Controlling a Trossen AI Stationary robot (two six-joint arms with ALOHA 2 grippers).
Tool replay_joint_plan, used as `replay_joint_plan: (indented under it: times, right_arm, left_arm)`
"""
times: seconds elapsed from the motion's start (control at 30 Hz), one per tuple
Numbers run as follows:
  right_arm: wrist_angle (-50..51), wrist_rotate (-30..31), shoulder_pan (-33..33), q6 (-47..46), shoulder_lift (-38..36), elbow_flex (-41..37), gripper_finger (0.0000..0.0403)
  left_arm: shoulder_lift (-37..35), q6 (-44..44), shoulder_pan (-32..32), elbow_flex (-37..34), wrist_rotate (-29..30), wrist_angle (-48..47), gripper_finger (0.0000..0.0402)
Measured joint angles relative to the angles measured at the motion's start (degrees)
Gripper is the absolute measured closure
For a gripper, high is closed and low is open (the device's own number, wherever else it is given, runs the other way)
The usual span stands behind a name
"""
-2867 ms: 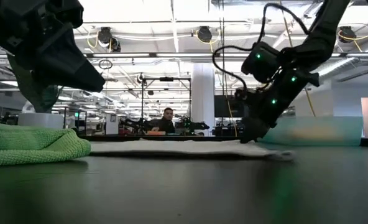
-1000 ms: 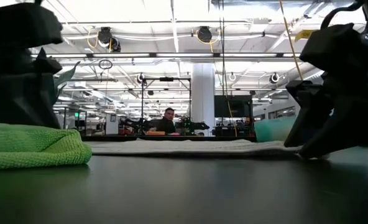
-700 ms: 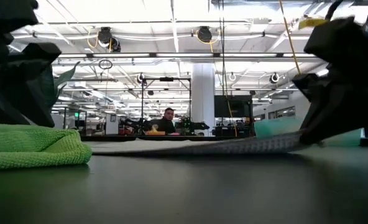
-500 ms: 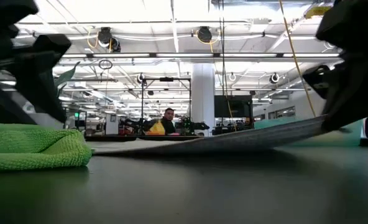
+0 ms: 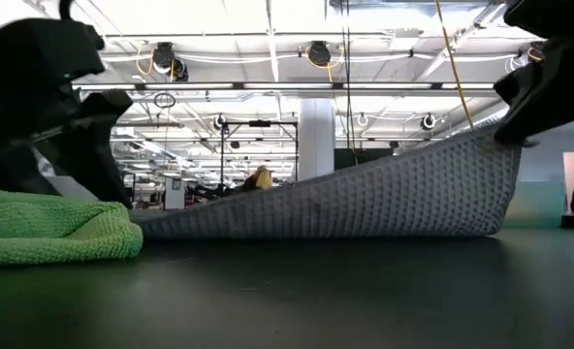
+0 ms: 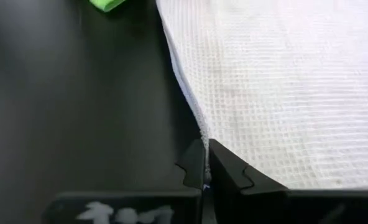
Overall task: Fold microfiber towels
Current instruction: Fold the white microfiber cloth
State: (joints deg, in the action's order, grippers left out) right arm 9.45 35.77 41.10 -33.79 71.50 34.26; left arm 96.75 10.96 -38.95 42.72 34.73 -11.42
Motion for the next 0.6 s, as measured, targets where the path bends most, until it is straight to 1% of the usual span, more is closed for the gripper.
replay_joint_plan:
  times: [0.17, 0.3, 0.37, 0.47, 0.6]
  right_arm:
    - [-0.1, 0.5, -0.5, -0.1, -1.6, 0.0, 0.0402]
    - [-0.1, 0.6, -0.6, -0.1, -1.7, 0.0, 0.0402]
    - [-0.1, 0.6, -0.6, -0.3, -1.7, 0.0, 0.0402]
    - [0.4, 0.6, -0.6, -1.1, -1.7, 0.0, 0.0402]
    - [0.5, 0.2, -0.1, -1.9, -1.7, 0.0, 0.0402]
  left_arm:
    - [0.0, 0.6, 1.1, -2.9, 0.6, 6.7, 0.024]
    - [0.0, 3.2, 1.6, -3.3, 4.5, 7.3, 0.0266]
    - [0.0, 3.7, 1.4, -3.3, 5.3, 7.4, 0.0284]
    - [0.0, 5.7, 1.3, -3.3, 5.2, 7.0, 0.0322]
    - [0.0, 7.9, -0.1, -2.8, 4.3, 6.7, 0.0387]
